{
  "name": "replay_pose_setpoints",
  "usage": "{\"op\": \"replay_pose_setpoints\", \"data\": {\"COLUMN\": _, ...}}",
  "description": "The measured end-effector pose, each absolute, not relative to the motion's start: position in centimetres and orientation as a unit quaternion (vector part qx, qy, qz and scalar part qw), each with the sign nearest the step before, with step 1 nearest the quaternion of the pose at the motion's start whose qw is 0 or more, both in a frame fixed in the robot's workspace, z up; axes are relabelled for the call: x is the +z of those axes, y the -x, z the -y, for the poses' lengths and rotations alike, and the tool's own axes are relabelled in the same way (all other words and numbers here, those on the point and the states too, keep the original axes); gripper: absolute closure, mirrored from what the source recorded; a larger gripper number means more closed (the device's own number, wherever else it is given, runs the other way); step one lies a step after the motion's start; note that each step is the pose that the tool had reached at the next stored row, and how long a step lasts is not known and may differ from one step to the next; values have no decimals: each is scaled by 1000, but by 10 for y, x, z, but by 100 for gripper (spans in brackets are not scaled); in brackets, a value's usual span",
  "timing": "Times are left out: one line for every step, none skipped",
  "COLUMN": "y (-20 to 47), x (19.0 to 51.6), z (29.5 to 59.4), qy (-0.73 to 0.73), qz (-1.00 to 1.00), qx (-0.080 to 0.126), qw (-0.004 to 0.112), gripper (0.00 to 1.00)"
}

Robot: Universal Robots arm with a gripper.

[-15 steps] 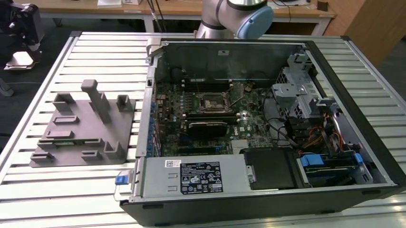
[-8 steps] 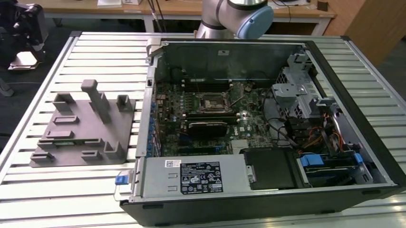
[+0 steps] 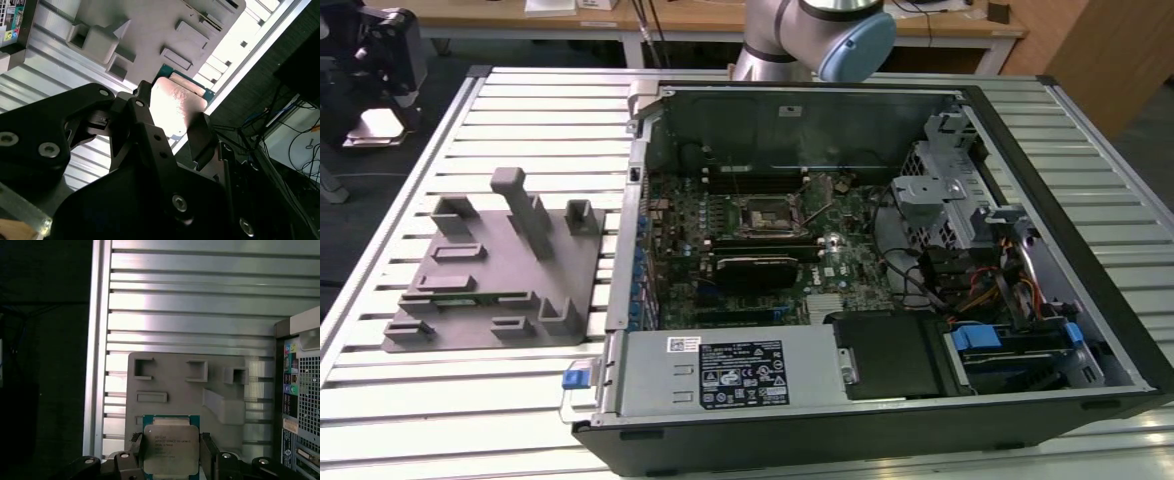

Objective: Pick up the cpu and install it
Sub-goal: 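Pick up the cpu and move it towards the insertion slot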

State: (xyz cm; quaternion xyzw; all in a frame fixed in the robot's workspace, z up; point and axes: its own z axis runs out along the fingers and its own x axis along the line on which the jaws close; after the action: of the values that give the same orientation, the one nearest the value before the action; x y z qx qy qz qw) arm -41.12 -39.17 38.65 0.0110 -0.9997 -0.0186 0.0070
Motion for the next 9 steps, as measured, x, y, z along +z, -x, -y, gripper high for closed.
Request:
{"op": "replay_pose_setpoints", "data": {"y": 411, "x": 387, "z": 392, "qy": -11, "qz": 1000, "qx": -19, "qw": 7, "gripper": 46}}
{"op": "replay_pose_setpoints", "data": {"y": 410, "x": 387, "z": 392, "qy": -11, "qz": 1000, "qx": -19, "qw": 7, "gripper": 46}}
{"op": "replay_pose_setpoints", "data": {"y": 410, "x": 387, "z": 392, "qy": -11, "qz": 1000, "qx": -19, "qw": 7, "gripper": 46}}
{"op": "replay_pose_setpoints", "data": {"y": 409, "x": 387, "z": 392, "qy": -11, "qz": 1000, "qx": -19, "qw": 7, "gripper": 46}}
{"op": "replay_pose_setpoints", "data": {"y": 409, "x": 386, "z": 392, "qy": -11, "qz": 1000, "qx": -19, "qw": 7, "gripper": 46}}
{"op": "replay_pose_setpoints", "data": {"y": 408, "x": 387, "z": 392, "qy": -11, "qz": 1000, "qx": -19, "qw": 7, "gripper": 46}}
{"op": "replay_pose_setpoints", "data": {"y": 408, "x": 387, "z": 392, "qy": -11, "qz": 1000, "qx": -19, "qw": 7, "gripper": 46}}
{"op": "replay_pose_setpoints", "data": {"y": 407, "x": 387, "z": 392, "qy": -11, "qz": 1000, "qx": -19, "qw": 7, "gripper": 46}}
{"op": "replay_pose_setpoints", "data": {"y": 407, "x": 387, "z": 392, "qy": -11, "qz": 1000, "qx": -19, "qw": 7, "gripper": 46}}
